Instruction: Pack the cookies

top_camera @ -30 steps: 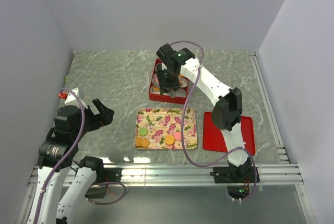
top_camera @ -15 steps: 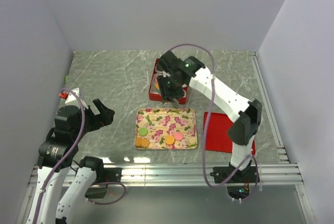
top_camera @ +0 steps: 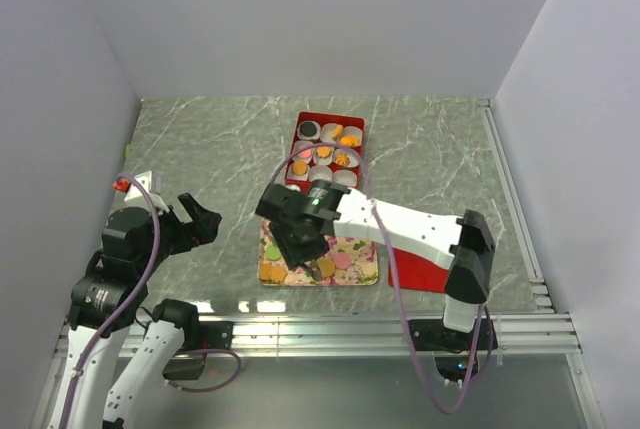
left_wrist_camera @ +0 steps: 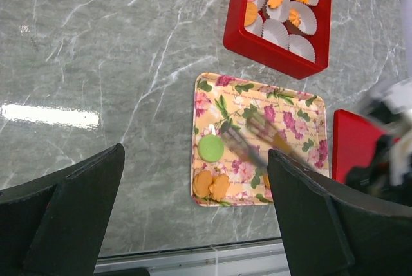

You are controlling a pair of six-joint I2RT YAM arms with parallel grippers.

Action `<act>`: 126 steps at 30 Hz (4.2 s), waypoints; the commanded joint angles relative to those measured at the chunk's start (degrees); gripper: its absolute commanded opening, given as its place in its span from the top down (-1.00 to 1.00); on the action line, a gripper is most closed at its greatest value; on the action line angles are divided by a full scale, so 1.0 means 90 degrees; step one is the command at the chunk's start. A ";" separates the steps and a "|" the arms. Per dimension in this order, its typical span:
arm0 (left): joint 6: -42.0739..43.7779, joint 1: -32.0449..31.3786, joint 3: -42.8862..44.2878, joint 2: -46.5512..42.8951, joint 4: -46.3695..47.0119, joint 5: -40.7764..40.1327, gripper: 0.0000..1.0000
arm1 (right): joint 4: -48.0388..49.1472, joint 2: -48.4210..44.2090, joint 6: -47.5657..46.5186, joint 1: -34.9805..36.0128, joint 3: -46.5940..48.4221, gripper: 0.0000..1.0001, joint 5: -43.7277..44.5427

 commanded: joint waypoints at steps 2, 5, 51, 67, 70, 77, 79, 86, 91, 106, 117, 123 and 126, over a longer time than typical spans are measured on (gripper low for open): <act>-0.0068 -0.0055 -0.0010 -0.0188 0.0227 0.0103 -0.98 | -0.0094 0.0324 0.0316 0.0333 0.0208 -0.06 0.0408; -0.0059 -0.0084 0.0000 -0.0227 0.0227 0.0103 -0.99 | -0.0055 0.0519 0.0355 0.0470 0.0110 -0.06 0.0349; -0.0107 0.0003 0.0019 -0.0266 0.0179 0.0103 -0.97 | 0.0042 0.0705 0.0209 0.0783 -0.0203 -0.02 -0.0090; -0.0137 0.0257 0.0039 -0.0315 0.0140 -0.0131 -0.96 | -0.0113 0.0559 -0.0289 0.0159 -0.0165 0.17 -0.0061; -0.0156 0.0296 0.0029 -0.0344 0.0149 -0.0141 -0.95 | -0.0309 0.0374 -0.0455 -0.0222 0.0050 0.18 0.0085; -0.0117 0.0433 0.0019 -0.0227 0.0169 -0.0082 -0.93 | -0.0690 -0.0251 -0.0914 -0.1198 0.0451 0.18 0.0183; -0.0117 0.0453 0.0010 -0.0169 0.0179 -0.0082 -0.92 | -0.0748 -0.0349 -0.1031 -0.1578 0.0587 0.18 0.0164; -0.0108 0.0501 0.0010 0.0114 0.0178 -0.0073 -0.91 | -0.0885 -0.0135 -0.1607 -0.2478 0.1056 0.18 0.0076; -0.0098 0.0540 0.0019 0.0398 0.0179 -0.0043 -0.89 | -0.0993 0.0294 -0.1852 -0.2830 0.1671 0.18 -0.0041; -0.0078 0.0843 0.0019 0.0603 0.0208 -0.0014 -0.89 | -0.0866 0.1486 -0.1940 -0.3192 0.2326 0.18 -0.0881; -0.0059 0.0843 0.0010 0.0603 0.0208 0.0025 -0.89 | -0.0856 0.1565 -0.1881 -0.3202 0.2180 0.09 -0.0627; -0.0049 0.0833 0.0000 0.0593 0.0218 0.0035 -0.90 | -0.0915 0.1545 -0.1842 -0.3250 0.2297 -0.04 -0.0510; -0.0049 0.0814 0.0010 0.0574 0.0227 0.0035 -0.90 | -0.1012 0.1565 -0.1823 -0.3241 0.2491 -0.05 -0.0510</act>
